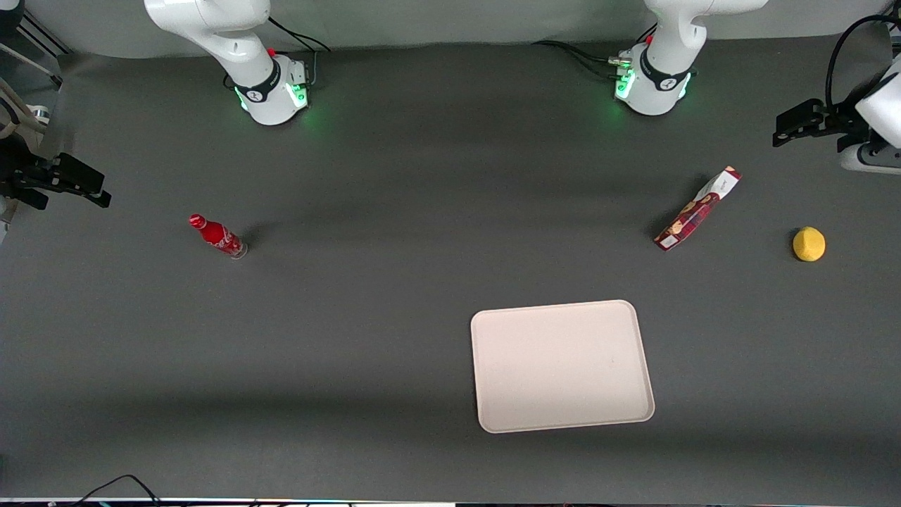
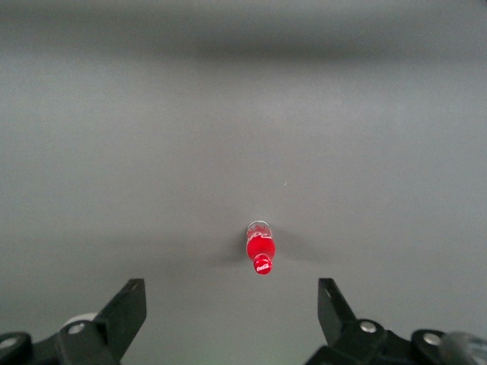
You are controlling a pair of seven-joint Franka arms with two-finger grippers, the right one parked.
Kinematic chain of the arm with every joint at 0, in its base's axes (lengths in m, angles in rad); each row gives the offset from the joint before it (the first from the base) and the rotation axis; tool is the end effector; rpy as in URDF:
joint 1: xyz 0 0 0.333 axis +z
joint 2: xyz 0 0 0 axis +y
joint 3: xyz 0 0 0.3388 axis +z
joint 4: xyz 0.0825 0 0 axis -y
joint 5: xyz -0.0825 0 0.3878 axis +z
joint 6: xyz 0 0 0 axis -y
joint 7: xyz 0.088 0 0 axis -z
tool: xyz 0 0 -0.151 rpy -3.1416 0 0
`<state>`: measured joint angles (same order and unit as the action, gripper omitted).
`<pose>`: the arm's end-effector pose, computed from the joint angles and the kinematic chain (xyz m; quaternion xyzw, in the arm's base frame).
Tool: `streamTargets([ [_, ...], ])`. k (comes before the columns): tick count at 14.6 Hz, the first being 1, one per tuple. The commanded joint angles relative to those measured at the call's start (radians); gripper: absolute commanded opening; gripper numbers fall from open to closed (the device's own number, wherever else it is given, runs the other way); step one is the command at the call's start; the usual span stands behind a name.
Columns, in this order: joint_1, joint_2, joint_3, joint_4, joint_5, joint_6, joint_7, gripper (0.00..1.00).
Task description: Place red cookie box on tray
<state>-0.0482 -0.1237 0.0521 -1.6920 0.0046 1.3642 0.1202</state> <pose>0.4833 0.0042 0.5971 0.9931 -0.0581 -0.1017 0.0072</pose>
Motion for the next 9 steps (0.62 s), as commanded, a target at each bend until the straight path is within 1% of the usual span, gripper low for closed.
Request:
streamTargets([
  [1,-0.004,-0.010,-0.003,-0.002,0.018,-0.017,-0.010,1.00],
  [6,-0.005,0.010,-0.003,0.002,0.020,-0.014,-0.023,1.00],
  [9,0.002,0.056,0.008,0.072,0.021,-0.034,0.012,1.00],
])
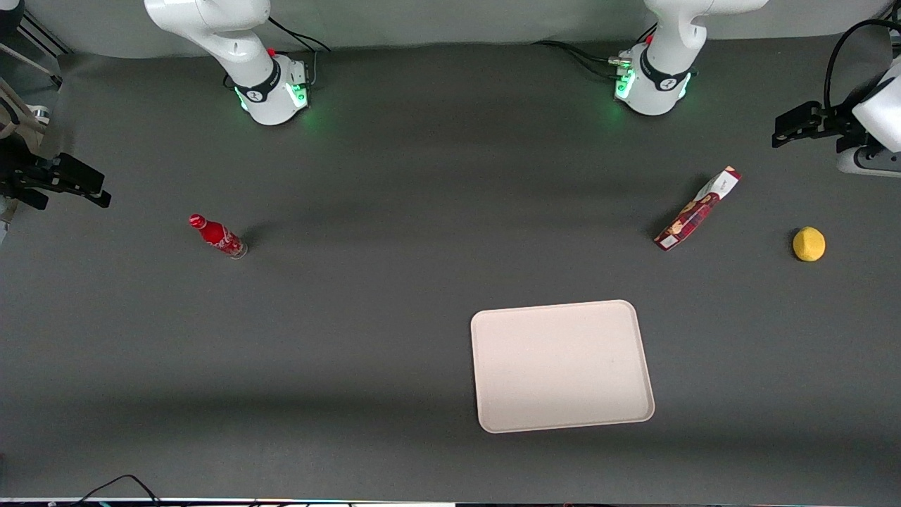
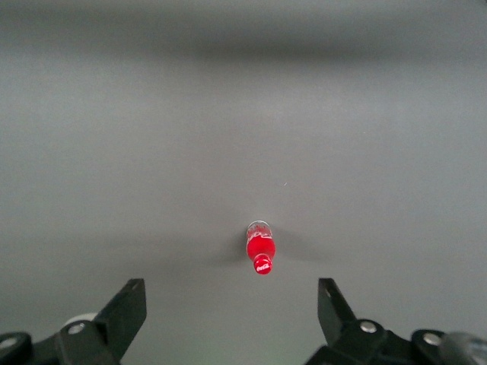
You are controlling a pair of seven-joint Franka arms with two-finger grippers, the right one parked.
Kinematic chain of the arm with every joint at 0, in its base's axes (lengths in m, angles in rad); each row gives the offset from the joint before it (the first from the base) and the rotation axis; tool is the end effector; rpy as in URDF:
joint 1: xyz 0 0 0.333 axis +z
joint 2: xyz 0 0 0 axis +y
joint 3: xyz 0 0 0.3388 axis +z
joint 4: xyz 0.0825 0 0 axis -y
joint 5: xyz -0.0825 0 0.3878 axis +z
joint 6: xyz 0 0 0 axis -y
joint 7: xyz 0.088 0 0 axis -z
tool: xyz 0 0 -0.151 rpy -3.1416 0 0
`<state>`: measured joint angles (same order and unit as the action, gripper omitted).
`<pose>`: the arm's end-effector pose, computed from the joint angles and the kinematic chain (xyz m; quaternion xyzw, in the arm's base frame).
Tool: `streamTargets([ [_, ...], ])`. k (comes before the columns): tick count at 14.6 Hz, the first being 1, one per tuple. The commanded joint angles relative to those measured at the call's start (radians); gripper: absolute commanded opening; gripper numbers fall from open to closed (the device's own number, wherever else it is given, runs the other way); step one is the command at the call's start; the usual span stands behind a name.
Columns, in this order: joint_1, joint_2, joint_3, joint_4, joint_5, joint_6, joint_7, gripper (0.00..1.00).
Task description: Place red cookie box on tray
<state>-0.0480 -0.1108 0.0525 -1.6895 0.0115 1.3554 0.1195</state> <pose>0.4854 0.0054 0.5915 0.9921 -0.0570 -0.1115 0.0041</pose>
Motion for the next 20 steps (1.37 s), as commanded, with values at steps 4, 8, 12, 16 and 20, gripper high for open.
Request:
streamTargets([
  [4,0.008,0.132,0.050,0.065,0.074,-0.022,0.300,1.00],
  [8,0.019,0.172,0.116,-0.163,0.059,0.124,0.576,1.00],
  [12,0.022,0.091,0.116,-0.531,0.057,0.448,0.609,1.00],
  [16,0.022,0.080,0.135,-0.764,0.013,0.742,0.706,1.00],
  [20,0.022,0.118,0.141,-0.890,-0.016,0.979,0.772,1.00],
])
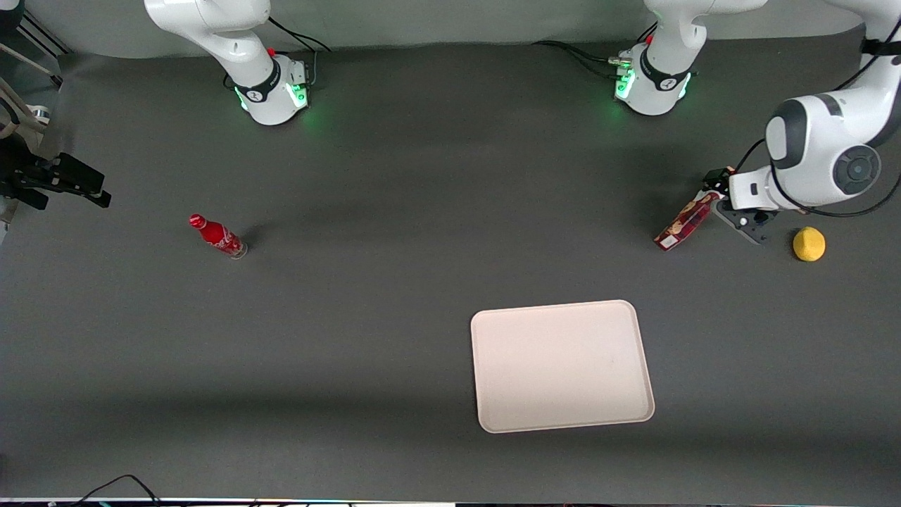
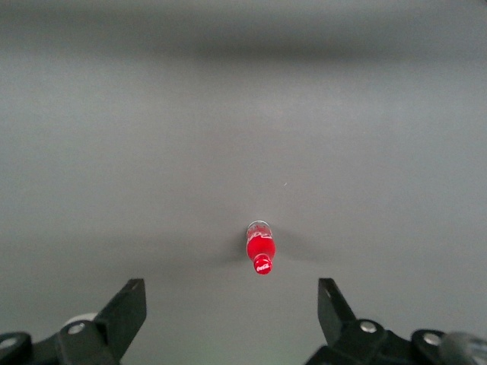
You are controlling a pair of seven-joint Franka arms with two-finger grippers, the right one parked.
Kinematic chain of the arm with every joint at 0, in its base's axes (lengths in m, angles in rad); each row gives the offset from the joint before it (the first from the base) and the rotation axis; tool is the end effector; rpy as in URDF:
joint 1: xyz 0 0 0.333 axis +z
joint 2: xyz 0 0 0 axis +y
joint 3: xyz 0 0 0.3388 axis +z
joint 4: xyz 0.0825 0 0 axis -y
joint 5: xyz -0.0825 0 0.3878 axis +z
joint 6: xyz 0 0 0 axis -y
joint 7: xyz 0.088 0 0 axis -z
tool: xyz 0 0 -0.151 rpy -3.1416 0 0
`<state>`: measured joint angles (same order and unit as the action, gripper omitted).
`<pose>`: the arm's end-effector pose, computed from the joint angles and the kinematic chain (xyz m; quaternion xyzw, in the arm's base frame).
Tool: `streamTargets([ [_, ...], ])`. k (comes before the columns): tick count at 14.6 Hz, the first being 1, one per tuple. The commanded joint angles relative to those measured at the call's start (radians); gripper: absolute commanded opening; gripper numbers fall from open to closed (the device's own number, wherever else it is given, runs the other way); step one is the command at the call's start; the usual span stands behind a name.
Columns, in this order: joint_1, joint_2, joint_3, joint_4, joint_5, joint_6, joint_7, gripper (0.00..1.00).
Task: Place red cookie box on tray
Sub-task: 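Lower the open left gripper onto the red plaid cookie box and close it, then lift the cookie box with the left gripper, tilting it upright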
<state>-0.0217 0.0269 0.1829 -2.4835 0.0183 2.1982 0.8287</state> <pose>0.4187 0.0698 0.2345 0.9313 -0.3294 -0.1409 0.0659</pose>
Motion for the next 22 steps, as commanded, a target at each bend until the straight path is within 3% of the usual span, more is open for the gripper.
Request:
streamTargets([
  [1,-0.004,0.001,0.010,-0.112,-0.023,0.171,0.063,1.00],
  [2,-0.004,0.013,0.010,-0.132,-0.027,0.222,0.063,0.98],
  [3,-0.006,0.027,0.010,-0.153,-0.055,0.270,0.064,0.60],
  [4,-0.006,0.048,0.010,-0.153,-0.079,0.288,0.064,0.14],
  [5,-0.007,0.068,0.009,-0.150,-0.090,0.294,0.063,0.00],
  [10,-0.006,0.071,0.009,-0.120,-0.095,0.269,0.063,0.00],
  [13,-0.006,0.054,0.010,-0.020,-0.126,0.102,0.061,0.00],
  [18,-0.007,0.053,0.029,0.381,-0.127,-0.375,-0.049,0.00],
  [22,-0.018,0.065,-0.014,0.651,-0.127,-0.555,-0.303,0.00],
])
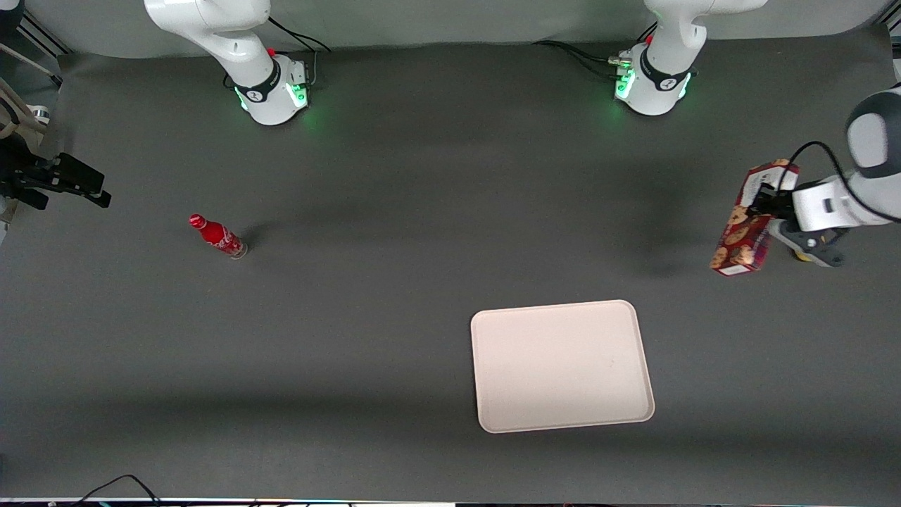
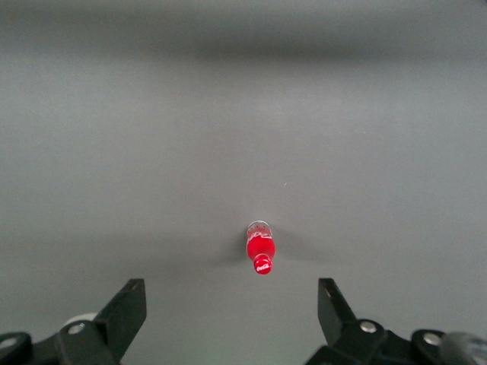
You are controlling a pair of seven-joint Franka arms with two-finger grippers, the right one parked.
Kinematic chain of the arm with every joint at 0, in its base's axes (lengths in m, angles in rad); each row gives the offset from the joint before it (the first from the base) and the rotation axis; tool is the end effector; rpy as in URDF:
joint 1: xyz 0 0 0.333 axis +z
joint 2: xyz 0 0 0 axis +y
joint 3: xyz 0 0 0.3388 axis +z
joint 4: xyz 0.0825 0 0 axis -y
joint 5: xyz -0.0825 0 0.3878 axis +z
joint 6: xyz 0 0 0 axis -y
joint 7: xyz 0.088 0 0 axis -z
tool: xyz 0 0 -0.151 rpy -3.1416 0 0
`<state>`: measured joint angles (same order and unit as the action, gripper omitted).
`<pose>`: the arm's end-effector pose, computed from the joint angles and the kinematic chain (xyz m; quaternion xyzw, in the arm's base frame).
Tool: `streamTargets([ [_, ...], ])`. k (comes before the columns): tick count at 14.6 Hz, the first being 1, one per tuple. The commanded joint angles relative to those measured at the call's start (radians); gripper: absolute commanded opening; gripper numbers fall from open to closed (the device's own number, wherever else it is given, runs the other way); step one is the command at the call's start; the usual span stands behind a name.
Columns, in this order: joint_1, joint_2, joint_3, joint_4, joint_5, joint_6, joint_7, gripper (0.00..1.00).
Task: Place red cookie box on tray
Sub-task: 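Lift the cookie box with the left gripper, tilting it upright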
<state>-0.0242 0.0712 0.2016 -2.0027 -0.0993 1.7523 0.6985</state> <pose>0.5162 0.0782 0.3804 0.9575 -0.2372 -0.1272 0.1034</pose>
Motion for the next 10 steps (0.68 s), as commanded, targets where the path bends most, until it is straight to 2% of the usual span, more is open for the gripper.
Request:
streamTargets([
  [1,-0.016,0.033,-0.062,0.224,-0.010,-0.119,-0.274,0.00],
  [5,-0.019,0.200,-0.194,0.489,0.004,-0.113,-0.678,0.00],
  [8,-0.020,0.384,-0.275,0.626,0.003,-0.056,-0.813,0.00],
  [10,-0.025,0.507,-0.310,0.663,0.004,0.079,-0.852,0.00],
])
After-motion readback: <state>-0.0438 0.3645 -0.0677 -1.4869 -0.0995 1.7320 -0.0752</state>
